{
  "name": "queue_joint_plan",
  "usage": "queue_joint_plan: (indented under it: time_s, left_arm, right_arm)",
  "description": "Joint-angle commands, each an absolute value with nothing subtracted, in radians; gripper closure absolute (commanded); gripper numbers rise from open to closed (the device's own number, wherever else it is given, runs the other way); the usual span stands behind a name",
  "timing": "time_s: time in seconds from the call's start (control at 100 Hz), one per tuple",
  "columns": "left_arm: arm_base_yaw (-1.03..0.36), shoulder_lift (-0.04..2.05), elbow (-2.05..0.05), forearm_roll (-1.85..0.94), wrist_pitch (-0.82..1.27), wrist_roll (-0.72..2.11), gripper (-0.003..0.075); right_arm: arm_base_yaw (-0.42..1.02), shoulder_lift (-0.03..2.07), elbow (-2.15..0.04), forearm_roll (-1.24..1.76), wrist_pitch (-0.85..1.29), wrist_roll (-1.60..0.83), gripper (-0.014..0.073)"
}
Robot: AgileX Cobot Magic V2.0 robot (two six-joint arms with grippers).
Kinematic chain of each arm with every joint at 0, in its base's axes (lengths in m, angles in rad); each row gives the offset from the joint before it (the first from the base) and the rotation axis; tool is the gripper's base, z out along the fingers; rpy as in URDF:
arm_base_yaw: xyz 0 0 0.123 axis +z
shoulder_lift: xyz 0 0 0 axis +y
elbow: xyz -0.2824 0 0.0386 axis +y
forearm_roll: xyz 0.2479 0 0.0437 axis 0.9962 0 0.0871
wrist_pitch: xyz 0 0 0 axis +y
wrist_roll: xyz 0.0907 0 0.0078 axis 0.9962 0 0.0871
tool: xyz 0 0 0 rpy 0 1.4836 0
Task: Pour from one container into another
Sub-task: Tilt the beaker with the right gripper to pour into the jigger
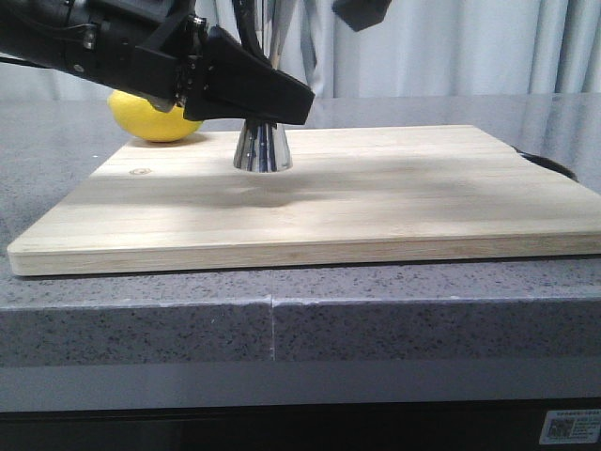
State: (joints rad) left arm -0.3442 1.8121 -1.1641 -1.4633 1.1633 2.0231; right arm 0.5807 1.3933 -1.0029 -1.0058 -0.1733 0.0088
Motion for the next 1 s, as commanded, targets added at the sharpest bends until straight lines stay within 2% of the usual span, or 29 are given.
queue_joint_plan:
  time_s: [0.0,0.99]
  left_arm:
    - [-0.355,1.757,-1.188,-1.536,1.27,2.018,0.0703]
    - [-0.364,1.757,-1.188,-1.536,1.27,2.018,0.0702]
  right_arm:
    - [0.58,1.352,-1.041,-1.012,-0.222,0.009,0.0409]
    - [0.58,1.352,-1.041,-1.085,-0.222,0.0,0.0409]
